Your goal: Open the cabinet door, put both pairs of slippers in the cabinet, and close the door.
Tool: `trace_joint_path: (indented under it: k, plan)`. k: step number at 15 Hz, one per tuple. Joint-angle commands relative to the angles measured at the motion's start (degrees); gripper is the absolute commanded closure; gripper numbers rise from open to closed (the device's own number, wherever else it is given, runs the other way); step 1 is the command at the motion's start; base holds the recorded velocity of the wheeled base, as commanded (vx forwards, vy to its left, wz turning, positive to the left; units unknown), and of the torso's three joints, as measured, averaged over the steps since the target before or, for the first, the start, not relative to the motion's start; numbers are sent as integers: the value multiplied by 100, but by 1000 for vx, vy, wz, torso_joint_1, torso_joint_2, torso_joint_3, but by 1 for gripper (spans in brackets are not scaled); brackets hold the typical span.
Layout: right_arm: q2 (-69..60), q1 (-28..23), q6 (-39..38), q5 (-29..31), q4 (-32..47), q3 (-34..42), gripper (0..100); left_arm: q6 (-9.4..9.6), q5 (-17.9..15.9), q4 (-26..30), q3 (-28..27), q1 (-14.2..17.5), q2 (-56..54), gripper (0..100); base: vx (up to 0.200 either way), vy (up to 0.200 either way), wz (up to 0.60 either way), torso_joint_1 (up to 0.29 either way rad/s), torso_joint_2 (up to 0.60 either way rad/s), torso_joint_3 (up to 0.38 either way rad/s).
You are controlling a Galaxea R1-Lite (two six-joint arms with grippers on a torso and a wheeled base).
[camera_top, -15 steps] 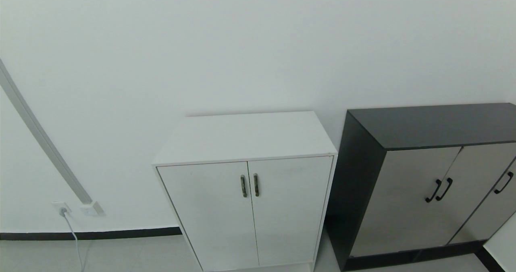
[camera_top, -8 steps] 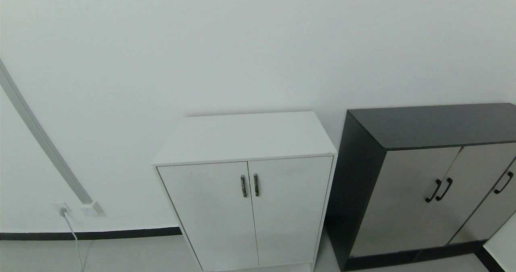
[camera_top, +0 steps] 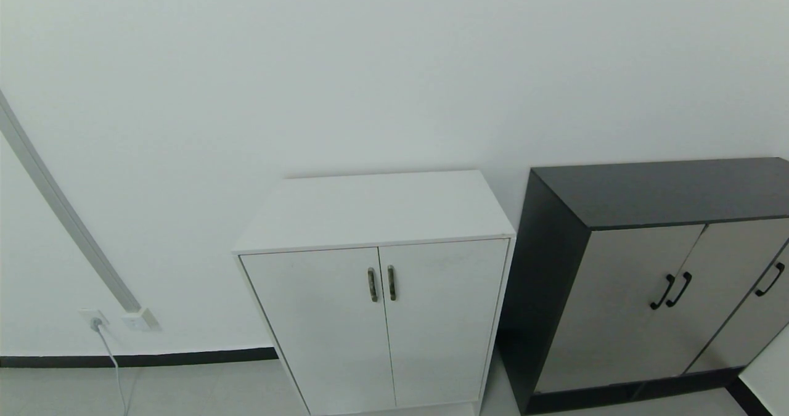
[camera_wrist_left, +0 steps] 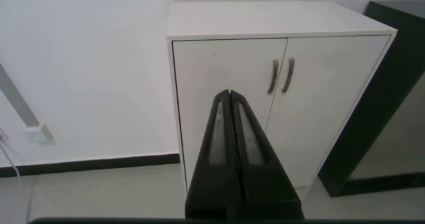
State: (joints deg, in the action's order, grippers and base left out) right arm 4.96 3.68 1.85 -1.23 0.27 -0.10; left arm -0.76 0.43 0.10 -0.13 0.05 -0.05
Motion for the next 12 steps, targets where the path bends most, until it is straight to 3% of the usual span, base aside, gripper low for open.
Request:
trace_joint_path:
  k: [1, 7, 12]
  plan:
    - [-197, -245, 8, 0, 0, -8, 100, -4, 1, -1, 5, 4, 5, 100, 0, 0, 0, 0, 0, 0]
    - [-496, -351, -642, 325, -62, 10, 100, 14, 19, -1, 5, 4, 5, 100, 0, 0, 0, 0, 0, 0]
    - [-496, -359, -634, 378, -62, 10, 100, 14, 19, -1, 5, 4, 5, 100, 0, 0, 0, 0, 0, 0]
